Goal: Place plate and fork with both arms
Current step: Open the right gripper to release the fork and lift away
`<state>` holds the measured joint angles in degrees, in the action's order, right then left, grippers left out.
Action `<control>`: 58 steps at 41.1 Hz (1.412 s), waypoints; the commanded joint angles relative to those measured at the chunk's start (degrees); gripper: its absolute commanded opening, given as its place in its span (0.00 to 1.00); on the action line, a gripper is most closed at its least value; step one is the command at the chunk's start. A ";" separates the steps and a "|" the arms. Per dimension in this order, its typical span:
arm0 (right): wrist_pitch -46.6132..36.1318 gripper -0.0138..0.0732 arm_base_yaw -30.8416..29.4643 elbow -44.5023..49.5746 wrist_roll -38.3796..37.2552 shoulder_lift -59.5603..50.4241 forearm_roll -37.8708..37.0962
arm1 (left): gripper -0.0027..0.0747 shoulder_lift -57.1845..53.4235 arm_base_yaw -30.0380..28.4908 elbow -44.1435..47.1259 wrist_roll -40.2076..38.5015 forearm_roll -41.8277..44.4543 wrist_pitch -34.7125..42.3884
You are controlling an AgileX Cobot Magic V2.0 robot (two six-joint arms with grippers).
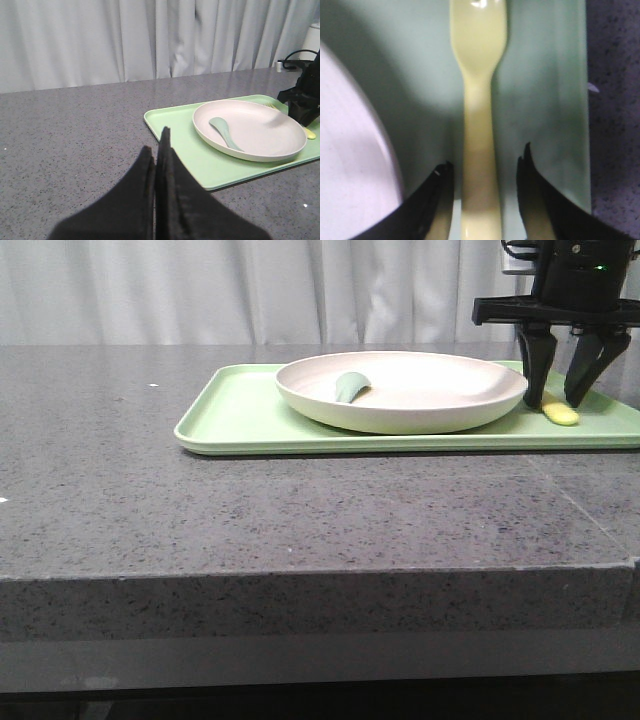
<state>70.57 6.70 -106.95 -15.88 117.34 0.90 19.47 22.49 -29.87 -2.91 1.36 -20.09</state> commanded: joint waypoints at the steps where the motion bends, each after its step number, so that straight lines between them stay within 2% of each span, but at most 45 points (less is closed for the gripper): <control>1: 2.93 0.57 -0.30 -1.93 0.71 -3.73 -0.90 | 0.01 0.36 -0.10 -1.58 -0.24 0.06 4.56; 9: 2.46 0.57 -0.30 -1.98 0.71 -6.55 -1.39 | 0.01 0.36 -0.10 -1.58 -0.24 0.06 4.56; 12: 2.40 0.54 -0.30 -1.98 0.71 -7.78 -1.65 | 0.01 0.36 -0.10 -1.58 -0.24 0.06 4.56; 31: 3.63 0.07 -0.30 -1.92 0.77 -12.35 -1.82 | 0.01 0.36 -0.10 -1.58 -0.24 0.06 4.56; 44: 6.06 0.09 -0.30 1.24 5.62 -21.23 -1.82 | 0.01 0.36 -0.10 -1.58 -0.24 0.06 4.56; 52: 5.51 0.09 -0.30 10.31 6.37 -30.89 -1.71 | 0.01 0.36 -0.10 -1.58 -0.24 0.06 4.56; 58: 0.33 0.09 -0.30 20.57 6.37 -39.84 -1.82 | 0.01 0.36 -0.10 -1.58 -0.24 0.06 4.56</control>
<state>71.51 6.70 -89.53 -10.11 83.85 0.00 19.47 22.49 -29.87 -2.91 1.36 -20.09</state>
